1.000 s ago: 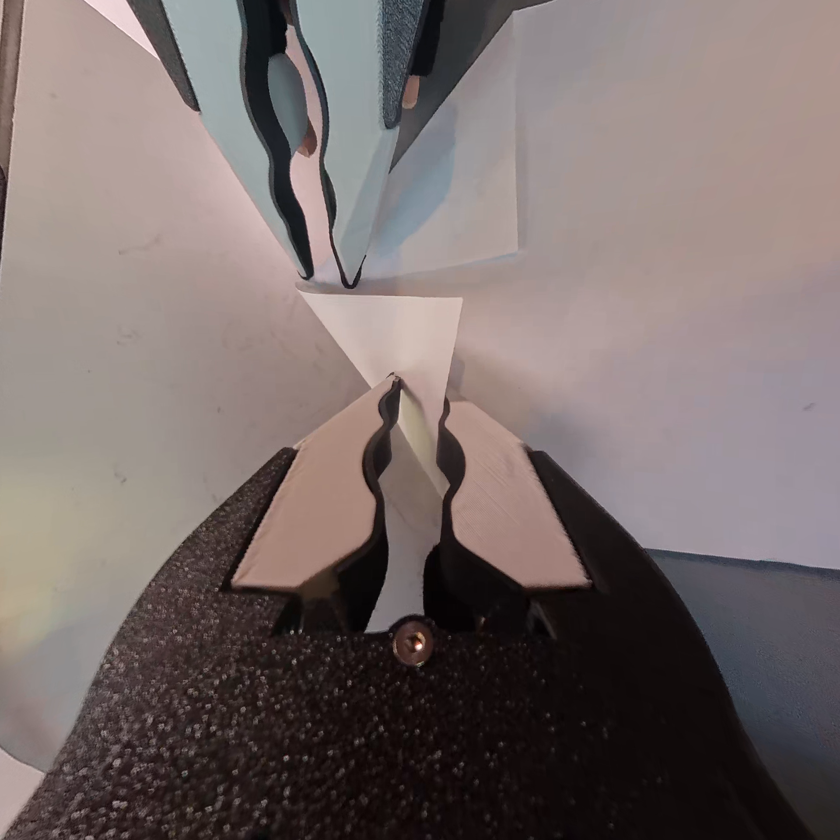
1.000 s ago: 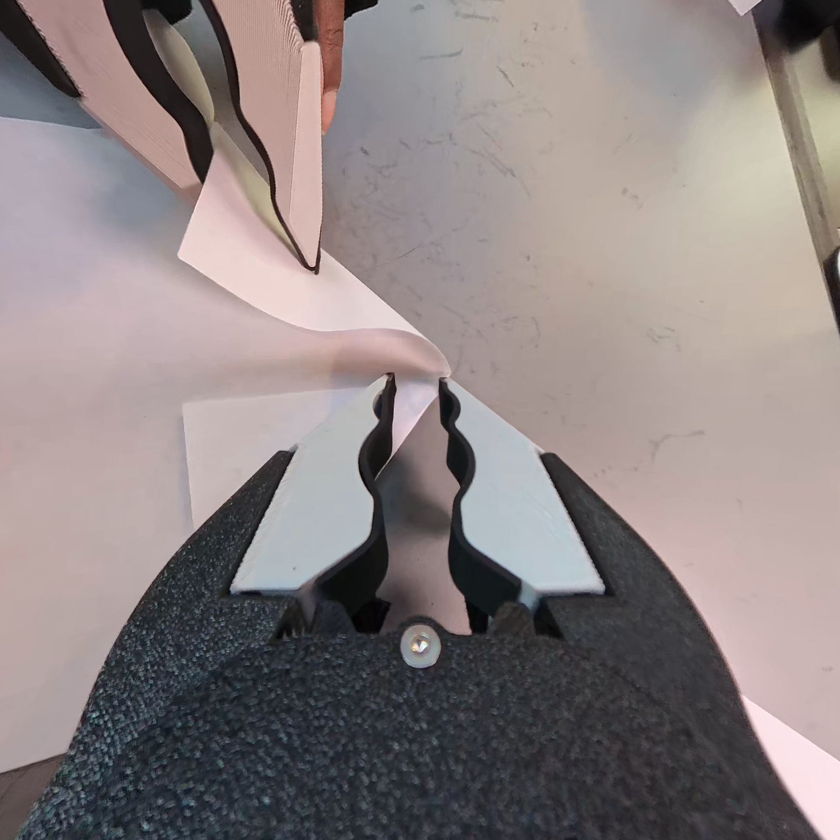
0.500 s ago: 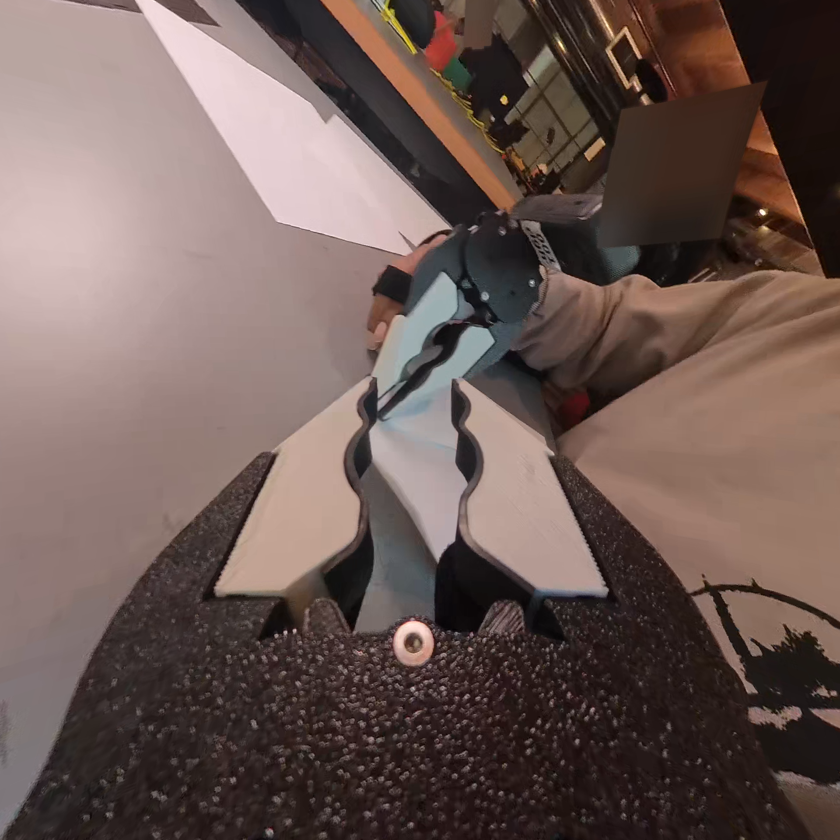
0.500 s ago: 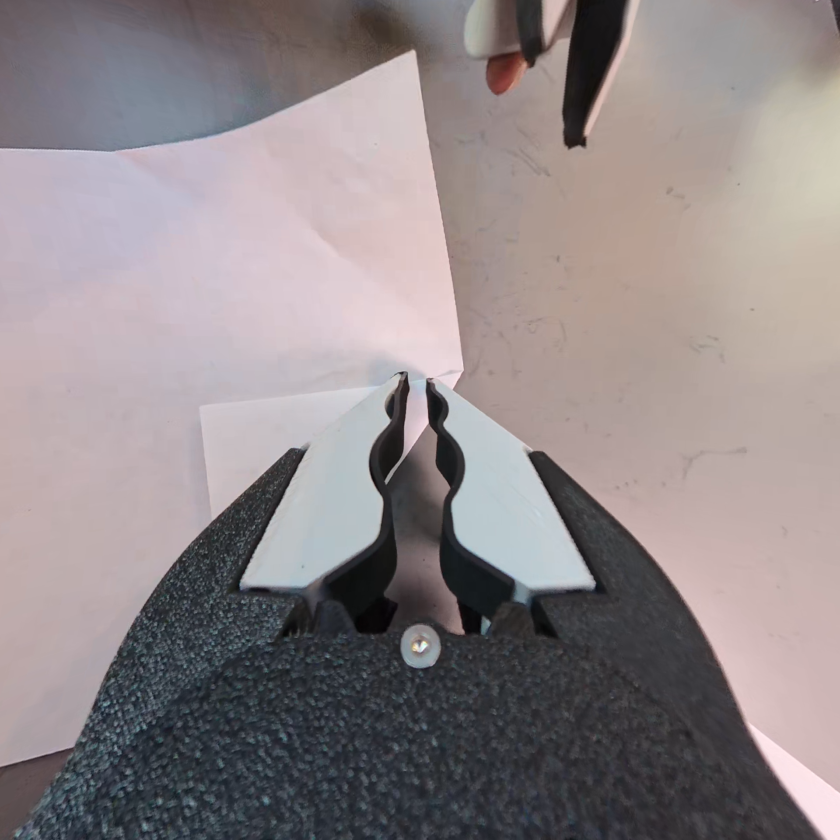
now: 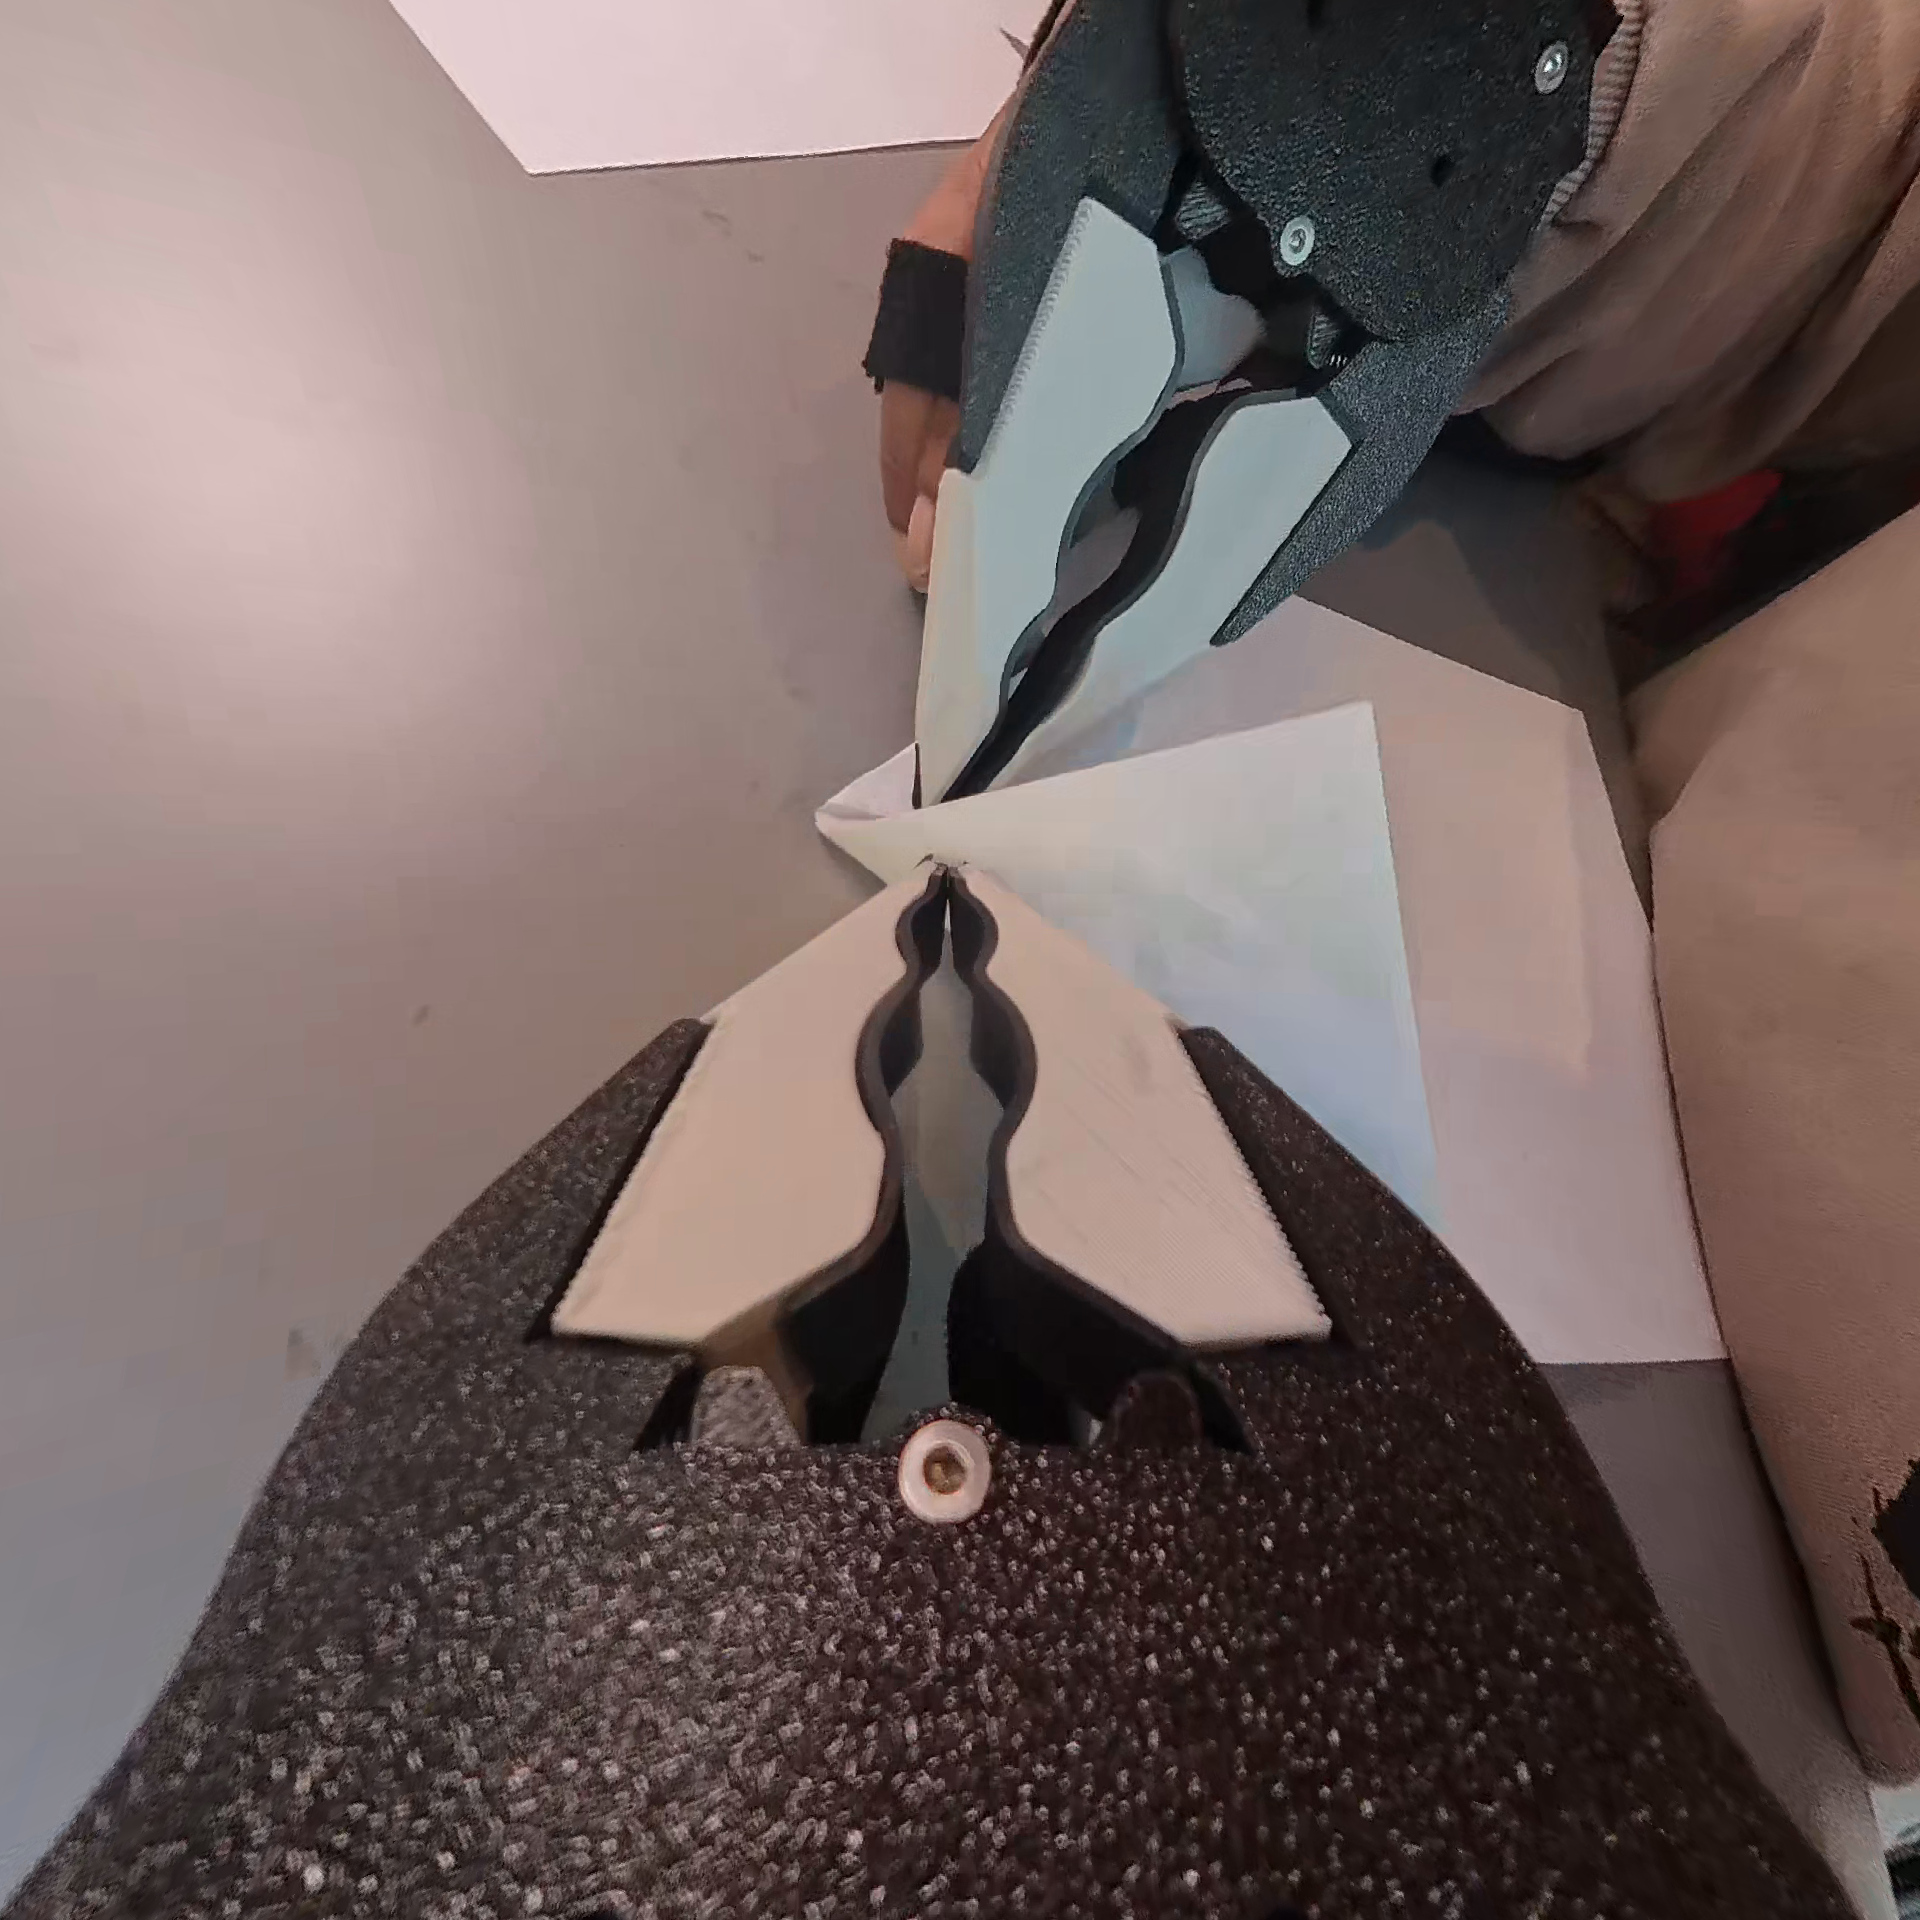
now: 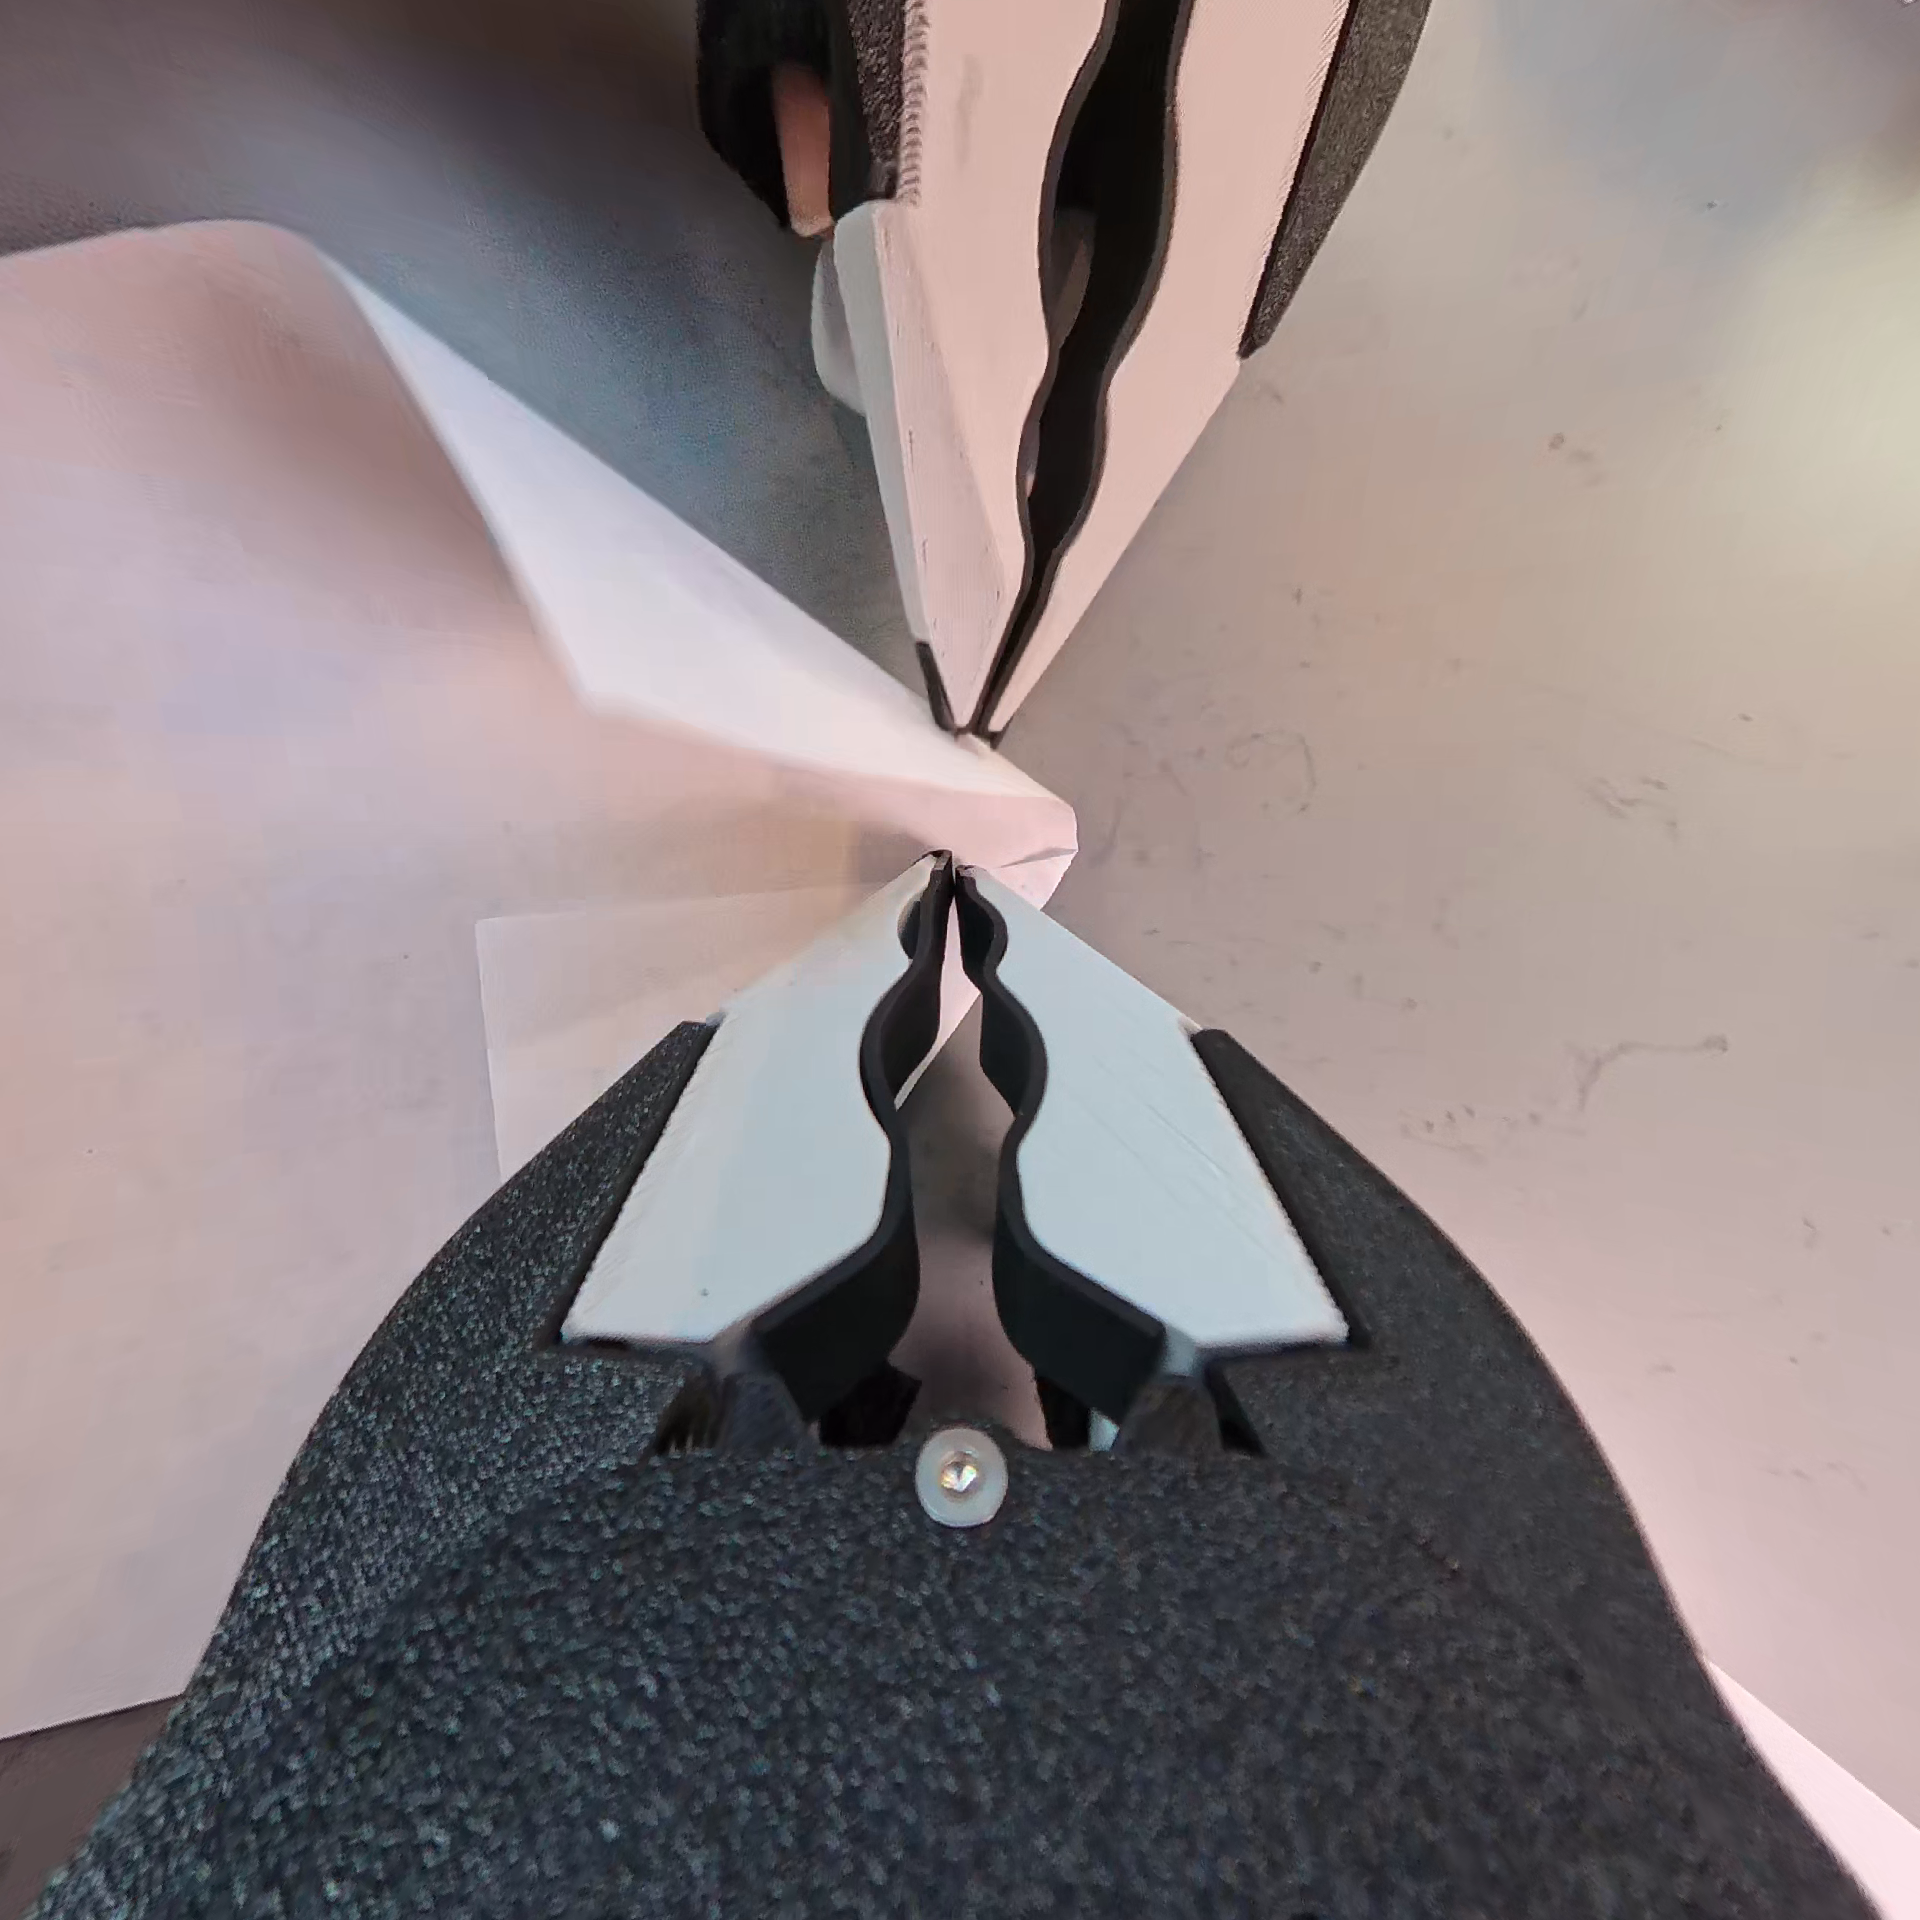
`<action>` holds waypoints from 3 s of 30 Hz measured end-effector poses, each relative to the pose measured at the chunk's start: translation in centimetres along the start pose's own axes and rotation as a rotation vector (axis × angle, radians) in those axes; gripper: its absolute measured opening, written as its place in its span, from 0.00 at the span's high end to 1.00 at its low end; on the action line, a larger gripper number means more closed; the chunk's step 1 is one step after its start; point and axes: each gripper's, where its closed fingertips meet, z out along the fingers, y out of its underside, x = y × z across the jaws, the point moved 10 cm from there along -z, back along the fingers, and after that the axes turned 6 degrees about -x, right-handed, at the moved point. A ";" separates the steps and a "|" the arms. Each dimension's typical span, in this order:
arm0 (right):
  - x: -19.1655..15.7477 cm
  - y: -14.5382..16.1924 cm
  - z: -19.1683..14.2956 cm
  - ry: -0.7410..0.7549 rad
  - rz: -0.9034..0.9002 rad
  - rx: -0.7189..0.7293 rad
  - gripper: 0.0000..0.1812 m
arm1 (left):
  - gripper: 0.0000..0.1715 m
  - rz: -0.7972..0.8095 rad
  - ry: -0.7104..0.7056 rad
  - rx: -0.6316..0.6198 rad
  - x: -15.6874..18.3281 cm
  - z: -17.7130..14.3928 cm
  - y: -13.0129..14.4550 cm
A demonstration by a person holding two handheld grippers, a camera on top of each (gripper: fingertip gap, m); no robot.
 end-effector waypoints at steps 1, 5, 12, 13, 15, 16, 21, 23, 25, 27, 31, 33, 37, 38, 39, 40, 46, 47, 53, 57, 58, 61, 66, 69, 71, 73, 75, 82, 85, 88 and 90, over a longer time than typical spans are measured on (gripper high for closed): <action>0.0 0.0 0.0 0.002 0.000 -0.001 1.00 | 1.00 0.023 -0.011 0.000 0.3 0.3 -0.2; 0.0 0.0 0.0 0.012 -0.001 -0.001 1.00 | 1.00 0.141 -0.088 -0.086 1.1 1.5 -0.3; 0.4 0.1 0.0 0.000 0.033 0.013 0.96 | 1.00 0.215 -0.080 -0.116 1.7 1.9 -0.1; 0.4 0.1 0.0 0.001 0.030 0.013 0.96 | 1.00 0.216 -0.073 -0.114 1.7 1.9 0.0; 0.4 0.1 0.0 0.001 0.023 0.008 0.96 | 1.00 0.219 -0.065 -0.117 1.7 2.0 0.2; 0.4 0.1 0.0 0.000 0.021 0.004 0.96 | 1.00 0.222 -0.056 -0.117 1.7 2.1 0.2; 1.2 0.0 0.0 -0.062 0.044 -0.002 0.94 | 1.00 0.265 -0.008 -0.140 1.9 2.0 0.4; 1.3 0.0 0.0 -0.074 0.024 -0.006 0.94 | 1.00 0.299 0.033 -0.167 2.1 1.9 0.6; 1.5 -0.1 0.0 -0.082 -0.014 -0.012 0.93 | 1.00 0.332 0.055 -0.185 2.2 1.9 0.7; 1.7 -0.3 0.1 -0.096 -0.053 -0.019 0.92 | 1.00 0.364 0.074 -0.201 2.3 2.0 0.7; 2.3 -0.4 0.2 -0.131 -0.097 -0.024 0.90 | 1.00 0.403 0.126 -0.232 1.9 1.9 0.5; 2.4 -0.5 0.2 -0.146 -0.108 -0.020 0.90 | 1.00 0.424 0.145 -0.248 1.8 1.9 0.4; 2.4 -0.5 0.3 -0.138 -0.127 -0.017 0.89 | 1.00 0.451 0.167 -0.264 1.7 2.0 0.2; 2.3 -0.5 0.3 -0.130 -0.134 -0.015 0.89 | 1.00 0.453 0.173 -0.260 1.7 2.0 0.2; 2.1 -0.5 0.2 -0.124 -0.137 -0.011 0.90 | 1.00 0.455 0.180 -0.255 1.6 2.0 0.3; 2.0 -0.5 0.3 -0.122 -0.136 -0.005 0.91 | 1.00 0.458 0.188 -0.252 1.6 1.9 0.4; 1.4 -0.6 0.2 -0.091 -0.146 -0.008 0.93 | 1.00 0.482 0.207 -0.251 1.5 1.9 0.4; 1.4 -0.6 0.2 -0.090 -0.144 -0.008 0.92 | 1.00 0.485 0.212 -0.254 1.5 1.9 0.4; 2.0 -0.8 0.3 -0.092 -0.169 -0.019 0.86 | 1.00 0.492 0.234 -0.274 1.3 2.0 0.1; 2.1 -1.6 0.4 -0.127 -0.289 -0.074 0.88 | 1.00 0.493 0.261 -0.291 1.1 2.1 -0.1; 2.2 -1.8 0.4 -0.151 -0.309 -0.092 0.88 | 1.00 0.492 0.268 -0.297 1.0 2.1 -0.1; 2.9 -2.4 0.8 -0.236 -0.325 -0.141 0.88 | 1.00 0.493 0.284 -0.308 0.9 2.2 -0.3; 3.8 -2.9 1.3 -0.358 -0.301 -0.183 0.88 | 1.00 0.490 0.285 -0.306 0.9 2.2 -0.2; 3.9 -3.0 1.4 -0.366 -0.308 -0.193 0.88 | 1.00 0.489 0.269 -0.294 0.9 2.0 -0.1; 3.8 -2.9 1.3 -0.356 -0.295 -0.188 0.88 | 1.00 0.490 0.258 -0.283 0.9 2.0 0.0; 3.7 -2.7 1.2 -0.321 -0.283 -0.173 0.87 | 1.00 0.492 0.248 -0.278 1.0 1.9 0.1; 3.6 -2.4 1.1 -0.300 -0.282 -0.145 0.88 | 1.00 0.492 0.244 -0.274 1.0 1.9 0.1; 3.2 -2.4 0.9 -0.269 -0.332 -0.136 0.89 | 1.00 0.491 0.251 -0.279 0.9 2.0 0.1; 3.1 -2.4 1.0 -0.295 -0.317 -0.149 0.90 | 1.00 0.491 0.251 -0.275 0.9 2.0 0.1; 3.4 -2.5 1.1 -0.335 -0.267 -0.171 0.91 | 1.00 0.494 0.252 -0.272 0.9 2.0 0.1; 3.6 -2.6 1.2 -0.350 -0.250 -0.187 0.90 | 1.00 0.495 0.252 -0.269 0.9 1.9 0.1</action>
